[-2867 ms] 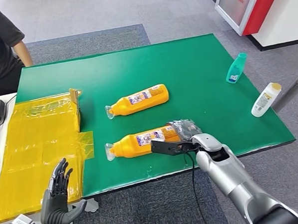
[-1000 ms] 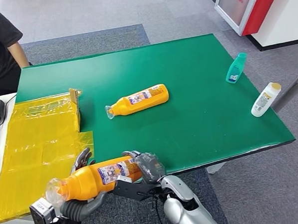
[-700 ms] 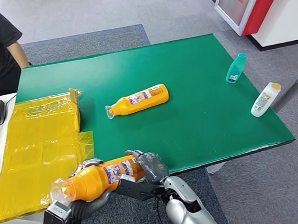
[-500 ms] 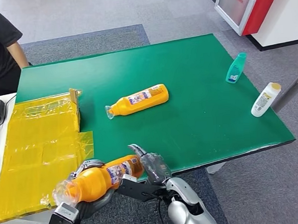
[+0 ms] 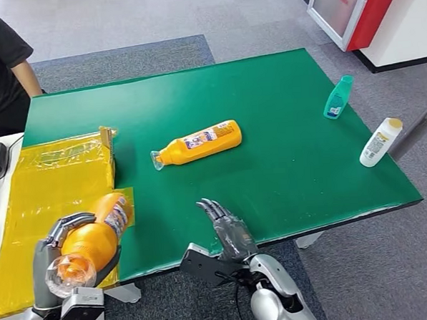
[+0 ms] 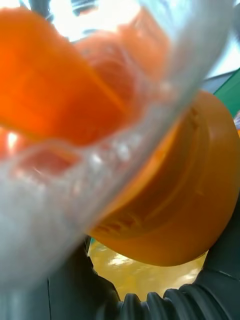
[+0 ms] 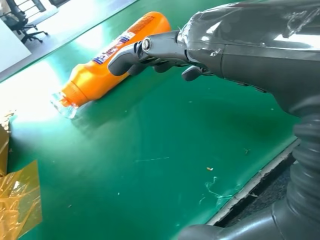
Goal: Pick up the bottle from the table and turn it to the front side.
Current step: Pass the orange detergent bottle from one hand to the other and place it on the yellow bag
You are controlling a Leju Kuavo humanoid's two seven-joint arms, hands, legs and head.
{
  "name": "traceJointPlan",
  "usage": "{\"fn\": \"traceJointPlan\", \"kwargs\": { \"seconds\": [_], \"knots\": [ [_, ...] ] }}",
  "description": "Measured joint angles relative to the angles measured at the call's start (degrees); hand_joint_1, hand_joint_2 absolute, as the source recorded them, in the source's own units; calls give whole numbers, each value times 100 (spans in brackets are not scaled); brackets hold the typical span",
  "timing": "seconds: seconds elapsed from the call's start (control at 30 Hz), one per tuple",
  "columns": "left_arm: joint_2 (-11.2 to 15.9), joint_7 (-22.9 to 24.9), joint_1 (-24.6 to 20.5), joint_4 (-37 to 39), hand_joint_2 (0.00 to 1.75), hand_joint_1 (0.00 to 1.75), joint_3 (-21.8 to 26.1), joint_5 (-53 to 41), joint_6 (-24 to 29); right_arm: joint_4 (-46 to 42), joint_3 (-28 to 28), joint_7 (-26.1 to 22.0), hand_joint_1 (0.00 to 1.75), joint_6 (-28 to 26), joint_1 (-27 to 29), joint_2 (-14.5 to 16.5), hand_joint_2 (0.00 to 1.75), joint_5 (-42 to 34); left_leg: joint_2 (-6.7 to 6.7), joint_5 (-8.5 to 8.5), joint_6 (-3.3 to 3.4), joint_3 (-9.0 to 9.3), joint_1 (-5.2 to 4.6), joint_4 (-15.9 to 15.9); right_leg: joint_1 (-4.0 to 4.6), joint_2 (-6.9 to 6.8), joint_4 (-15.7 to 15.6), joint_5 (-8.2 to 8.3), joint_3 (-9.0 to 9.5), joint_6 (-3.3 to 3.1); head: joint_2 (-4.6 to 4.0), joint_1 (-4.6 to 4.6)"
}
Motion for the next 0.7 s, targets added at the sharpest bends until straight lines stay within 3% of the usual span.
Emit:
{"fn": "traceJointPlan", "kwargs": {
  "seconds": [0.17,0.3,0.4,0.47,0.57,0.7],
  "knots": [
    [206,694,-183,-112,175,175,376,-1805,594,-51,-54,-53,0,131,85,0,175,-8,0,0,-1,0,0,0,0,0,0,0,0,-1,0,1],
    [725,1571,-343,-1,175,175,600,-3083,780,-57,-95,-174,0,145,220,-4,175,-169,1,0,-4,2,4,0,5,0,0,-3,-5,-6,0,-1],
    [1423,2798,-489,390,175,175,428,-3281,637,-36,-82,-330,0,-100,461,-44,175,-502,1,-4,-12,3,10,-1,11,1,2,-7,-6,-13,0,-2],
    [1729,3222,-629,745,175,175,301,-3299,459,-4,-36,-372,0,-183,616,-96,175,-668,1,-5,-14,2,13,-1,13,0,3,-9,-7,-15,0,-2],
    [1981,3588,-914,1278,175,175,8,-3324,199,46,83,-377,0,-192,756,-167,175,-821,0,-6,-14,1,14,-1,13,0,3,-9,-6,-15,0,1],
    [2058,3893,-1478,2017,175,175,-407,-3338,17,138,274,-361,0,-156,798,-250,175,-953,-1,-5,-11,1,11,-1,8,0,2,-3,-3,-10,0,0]
  ]
}}
